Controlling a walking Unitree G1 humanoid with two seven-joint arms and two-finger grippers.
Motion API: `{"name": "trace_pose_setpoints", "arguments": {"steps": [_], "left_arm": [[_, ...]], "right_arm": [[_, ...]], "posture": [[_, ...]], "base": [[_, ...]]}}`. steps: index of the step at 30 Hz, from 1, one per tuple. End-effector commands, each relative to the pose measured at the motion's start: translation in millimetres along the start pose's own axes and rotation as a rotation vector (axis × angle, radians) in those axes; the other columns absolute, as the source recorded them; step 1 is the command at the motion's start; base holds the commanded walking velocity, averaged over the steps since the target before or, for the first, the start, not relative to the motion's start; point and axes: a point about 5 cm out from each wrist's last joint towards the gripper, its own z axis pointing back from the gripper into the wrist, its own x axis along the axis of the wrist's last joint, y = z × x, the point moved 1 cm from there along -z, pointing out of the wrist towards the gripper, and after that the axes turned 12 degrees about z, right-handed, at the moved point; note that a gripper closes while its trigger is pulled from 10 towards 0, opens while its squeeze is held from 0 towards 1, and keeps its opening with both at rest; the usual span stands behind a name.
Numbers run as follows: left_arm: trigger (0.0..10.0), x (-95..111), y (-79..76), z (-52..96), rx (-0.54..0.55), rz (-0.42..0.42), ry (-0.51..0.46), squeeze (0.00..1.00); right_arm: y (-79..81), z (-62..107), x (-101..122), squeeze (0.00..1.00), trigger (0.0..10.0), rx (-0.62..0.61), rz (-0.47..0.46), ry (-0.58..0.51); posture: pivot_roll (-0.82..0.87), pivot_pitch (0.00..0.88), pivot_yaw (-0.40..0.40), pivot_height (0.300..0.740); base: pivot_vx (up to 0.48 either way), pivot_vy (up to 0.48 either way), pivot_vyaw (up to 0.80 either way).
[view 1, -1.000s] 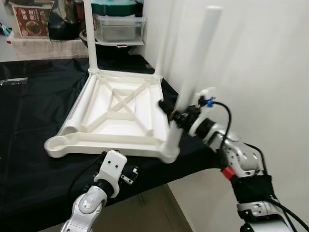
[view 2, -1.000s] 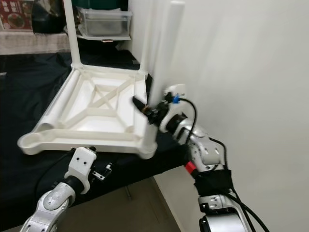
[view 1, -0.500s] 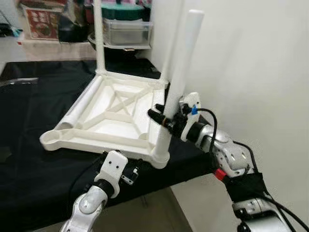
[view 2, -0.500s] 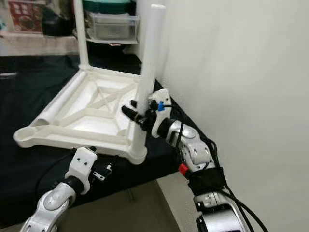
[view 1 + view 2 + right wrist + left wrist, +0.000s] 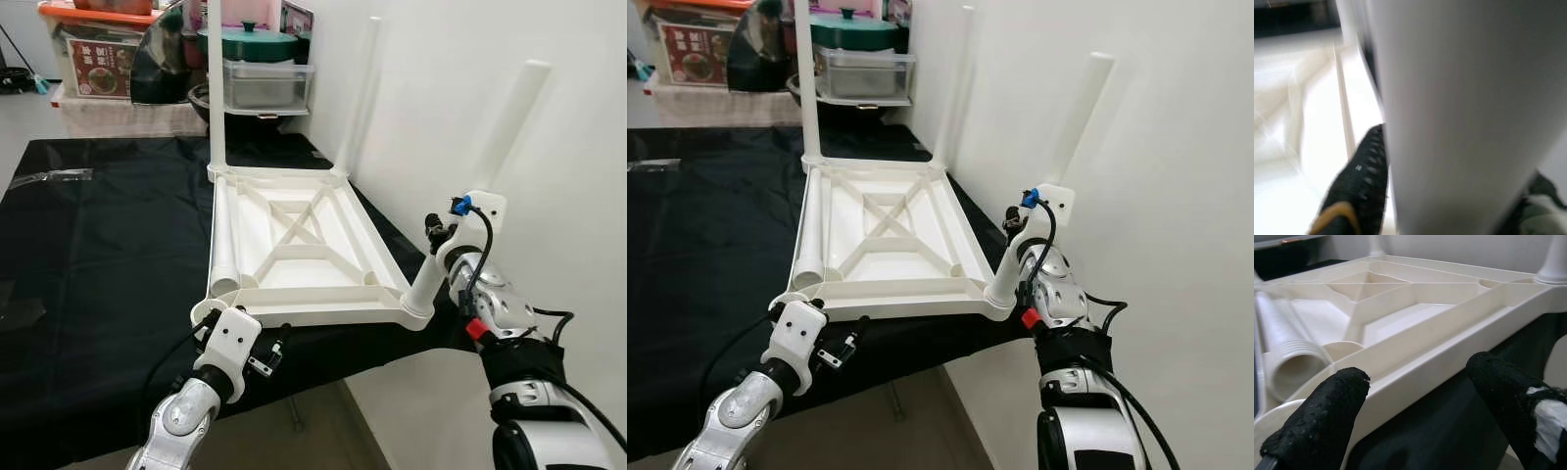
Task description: Building children table
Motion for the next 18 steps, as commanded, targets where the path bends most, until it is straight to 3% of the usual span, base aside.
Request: {"name": "trace_pose_setpoints", "arguments": {"steps": [1, 2, 3, 4, 5, 6, 8, 10, 11, 16, 17, 18], "left_arm": [[10.0, -0.3, -1.8, -0.5, -0.013, -0.008, 0.007, 0.0], [10.0, -0.3, -1.5, -0.5, -0.013, -0.009, 0.007, 0.0], [10.0, -0.2, -1.1, -0.6, -0.012, -0.009, 0.007, 0.0], [10.0, -0.2, -0.9, -0.6, -0.011, -0.008, 0.007, 0.0], [10.0, -0.2, -0.9, -0.6, -0.011, -0.008, 0.007, 0.0], [10.0, -0.3, -0.9, -0.5, -0.01, -0.008, 0.007, 0.0], [10.0, -0.7, -1.4, -0.1, -0.011, -0.007, 0.008, 0.0], [10.0, -0.7, -1.4, -0.1, -0.011, -0.007, 0.008, 0.0], [10.0, -1.0, -2.1, -0.4, -0.012, -0.007, 0.008, 0.0], [10.0, -0.2, -2.4, -1.1, -0.011, -0.006, 0.005, 0.0], [10.0, -0.2, -2.0, -0.8, -0.009, -0.007, 0.005, 0.0], [10.0, -0.2, -2.0, -0.8, -0.009, -0.007, 0.005, 0.0]], "right_arm": [[10.0, -1.6, -7.2, 1.0, 10.0, 0.064, -0.002, 0.024], [14.7, -2.3, -0.1, 0.95, 10.0, 0.099, -0.001, -0.009], [22.8, -1.5, 10.2, 0.0, 10.0, 0.177, -0.02, -0.063], [33.5, 2.0, 21.1, 0.0, 10.0, 0.292, -0.049, -0.122], [33.5, 2.0, 21.1, 0.0, 10.0, 0.292, -0.049, -0.122], [43.5, 7.6, 31.4, 0.0, 10.0, 0.398, -0.073, -0.182], [66.7, 33.3, 49.0, 0.0, 10.0, 0.696, -0.031, -0.321], [66.7, 33.3, 49.0, 0.0, 10.0, 0.696, -0.031, -0.321], [81.3, 61.3, 48.7, 0.0, 10.0, 0.938, 0.05, -0.391], [87.3, 74.4, 36.9, 0.0, 10.0, 1.059, 0.121, -0.382], [87.5, 74.0, 34.7, 0.0, 3.8, 1.061, 0.124, -0.379], [87.5, 74.0, 34.7, 0.0, 3.8, 1.061, 0.124, -0.379]], "posture": [[0.06, 0.0, -0.146, 0.74], [0.06, 0.0, -0.146, 0.74], [0.05, 0.0, -0.147, 0.74], [0.05, 0.0, -0.147, 0.74], [0.05, 0.0, -0.147, 0.74], [0.05, 0.0, -0.147, 0.74], [0.05, 0.0, -0.147, 0.74], [0.05, 0.0, -0.147, 0.74], [0.05, 0.0, -0.149, 0.74], [0.06, 0.0, -0.153, 0.74], [0.06, 0.0, -0.153, 0.74], [0.06, 0.0, -0.153, 0.74]], "base": [[0.0, 0.0, 0.0], [0.0, 0.0, 0.0], [0.0, 0.0, 0.0], [0.0, 0.0, 0.0], [0.0, 0.0, 0.0], [0.0, 0.0, 0.0], [0.0, 0.0, 0.0], [0.0, 0.0, 0.0], [0.0, 0.0, 0.0], [0.0, 0.0, 0.0], [0.0, 0.0, 0.0], [0.0, 0.0, 0.0]]}}
